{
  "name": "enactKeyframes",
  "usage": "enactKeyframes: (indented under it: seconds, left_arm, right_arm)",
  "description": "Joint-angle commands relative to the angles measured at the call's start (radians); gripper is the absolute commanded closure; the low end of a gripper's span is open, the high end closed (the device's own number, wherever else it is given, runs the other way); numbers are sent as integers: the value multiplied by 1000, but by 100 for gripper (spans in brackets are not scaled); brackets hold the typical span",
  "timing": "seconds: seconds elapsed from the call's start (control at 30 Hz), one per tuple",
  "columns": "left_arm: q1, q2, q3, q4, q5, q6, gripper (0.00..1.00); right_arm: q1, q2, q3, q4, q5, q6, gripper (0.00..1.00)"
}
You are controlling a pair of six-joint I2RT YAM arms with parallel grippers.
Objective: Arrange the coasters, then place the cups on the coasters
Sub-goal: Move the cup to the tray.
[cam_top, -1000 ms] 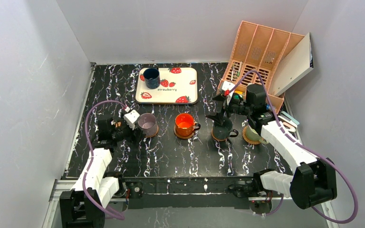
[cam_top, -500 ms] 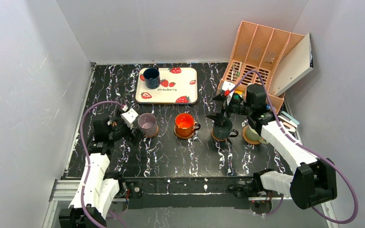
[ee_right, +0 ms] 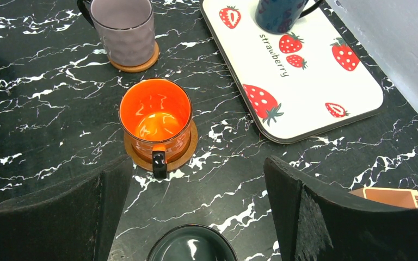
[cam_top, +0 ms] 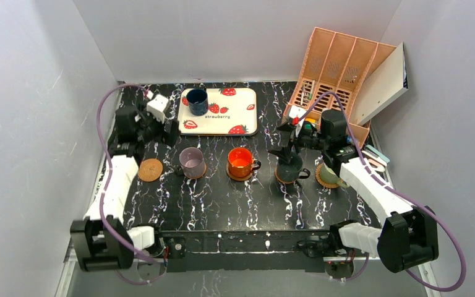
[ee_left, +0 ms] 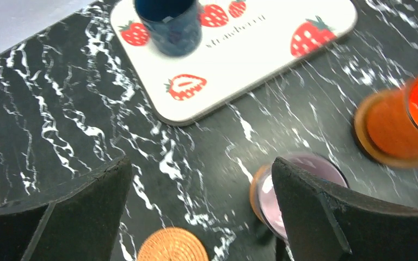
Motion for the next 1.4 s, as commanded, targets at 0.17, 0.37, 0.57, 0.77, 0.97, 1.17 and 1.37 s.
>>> enactKeyframes:
  seconds: [0.17, 0.37, 0.57, 0.77, 0.97, 1.17, 1.37]
  left_arm:
    - [5, 413, 361, 105, -335, -224, 2]
    - [5, 669, 569, 115, -420, -324, 2]
    - [-15, 883, 738, 115, -571, -414, 2]
    - [-36, 1092, 957, 25, -587, -469, 2]
    - [-69, 1281, 1268, -218, -584, -552, 2]
    - [-70, 1322, 1322, -248, -597, -632, 2]
    - [-84, 1334, 1315, -246, -529, -648, 2]
  right_arm:
    - [-11, -12, -11, 11, -17, -12, 1]
    - [-15, -6, -11, 11, -10, -15, 1]
    - [-17, 4, -13, 11, -11, -17, 1]
    - [-24, 19, -11, 4, 6, -29, 1]
    - [-37, 23, -11, 4, 7, -32, 1]
    - [-38, 28, -8, 0, -4, -32, 1]
    - [-39, 25, -8, -2, -9, -31, 1]
